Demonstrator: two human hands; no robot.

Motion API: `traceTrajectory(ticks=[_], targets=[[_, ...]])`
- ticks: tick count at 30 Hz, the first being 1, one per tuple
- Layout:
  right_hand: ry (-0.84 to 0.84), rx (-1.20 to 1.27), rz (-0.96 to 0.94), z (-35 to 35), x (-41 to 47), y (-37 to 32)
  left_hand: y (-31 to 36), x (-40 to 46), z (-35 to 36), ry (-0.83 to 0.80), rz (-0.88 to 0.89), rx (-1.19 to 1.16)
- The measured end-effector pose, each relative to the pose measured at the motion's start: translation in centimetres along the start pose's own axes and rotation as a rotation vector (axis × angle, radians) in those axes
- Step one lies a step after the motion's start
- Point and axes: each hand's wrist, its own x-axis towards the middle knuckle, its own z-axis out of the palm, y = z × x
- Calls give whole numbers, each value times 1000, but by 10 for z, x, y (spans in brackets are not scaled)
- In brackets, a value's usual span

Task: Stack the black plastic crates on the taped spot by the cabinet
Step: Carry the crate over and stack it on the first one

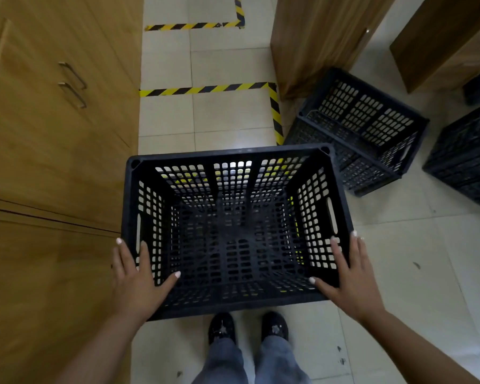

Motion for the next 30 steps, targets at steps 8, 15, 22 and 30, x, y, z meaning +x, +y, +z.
traceTrajectory(ticks=[8, 15, 22, 30], targets=[[-12, -145, -159, 6, -21, 10, 5, -42, 17, -79, -40, 29], [6, -194, -189, 12, -18, 15, 7, -40, 20, -92, -44, 78], [-47, -204, -144, 7, -28, 15, 14, -62, 27, -61, -50, 47], [-99, -80, -35, 0, -38, 11, 17, -76, 38, -45, -52, 32]])
